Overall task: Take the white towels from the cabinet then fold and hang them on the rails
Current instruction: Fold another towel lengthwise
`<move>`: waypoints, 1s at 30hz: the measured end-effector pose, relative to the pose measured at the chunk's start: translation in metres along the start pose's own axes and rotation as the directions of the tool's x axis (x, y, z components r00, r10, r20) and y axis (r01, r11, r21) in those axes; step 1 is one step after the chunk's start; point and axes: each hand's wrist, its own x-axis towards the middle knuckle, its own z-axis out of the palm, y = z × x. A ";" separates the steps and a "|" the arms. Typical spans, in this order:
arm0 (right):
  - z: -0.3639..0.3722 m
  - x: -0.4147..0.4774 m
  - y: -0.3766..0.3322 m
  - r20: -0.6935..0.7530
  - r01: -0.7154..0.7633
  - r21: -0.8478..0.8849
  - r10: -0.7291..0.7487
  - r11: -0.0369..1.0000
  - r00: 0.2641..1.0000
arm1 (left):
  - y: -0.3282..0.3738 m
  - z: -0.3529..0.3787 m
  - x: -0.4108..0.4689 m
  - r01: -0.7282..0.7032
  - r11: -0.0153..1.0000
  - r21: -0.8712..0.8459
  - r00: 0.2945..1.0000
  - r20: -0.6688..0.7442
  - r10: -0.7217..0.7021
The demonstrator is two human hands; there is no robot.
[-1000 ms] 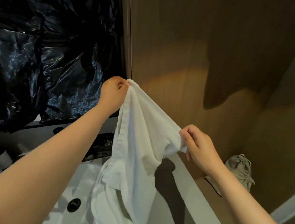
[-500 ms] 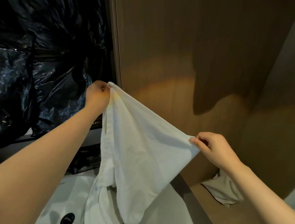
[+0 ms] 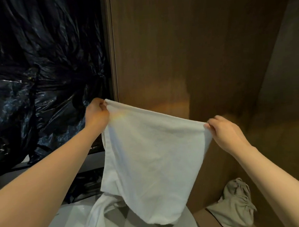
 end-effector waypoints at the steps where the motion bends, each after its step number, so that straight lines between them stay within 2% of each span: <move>1: -0.009 0.011 0.000 -0.018 0.003 -0.032 -0.003 0.999 1.000 | 0.002 -0.001 0.003 -0.012 1.000 -0.004 1.000 -0.004 0.012; 9: -0.073 0.074 -0.006 -0.164 0.024 -0.161 -0.050 0.987 0.985 | 0.032 -0.019 0.023 -0.098 0.992 -0.079 0.991 -0.102 0.090; 13: -0.090 0.090 -0.006 -0.237 -0.028 -0.097 0.005 0.995 0.971 | 0.041 -0.026 0.026 -0.143 0.983 -0.117 0.983 -0.128 0.128; 21: -0.083 0.093 -0.002 -0.224 -0.033 -0.104 0.009 0.994 0.975 | 0.041 -0.029 0.027 -0.183 0.977 -0.111 0.975 -0.151 0.166; 26: -0.047 0.073 -0.003 -0.066 -0.096 -0.043 0.093 0.994 0.993 | 0.038 -0.018 -0.001 -0.172 0.981 -0.086 0.985 -0.018 0.171; 30: -0.015 0.042 -0.022 0.052 -0.069 0.102 0.064 0.992 0.997 | 0.016 0.006 -0.055 -0.242 0.963 -0.118 0.951 0.169 0.260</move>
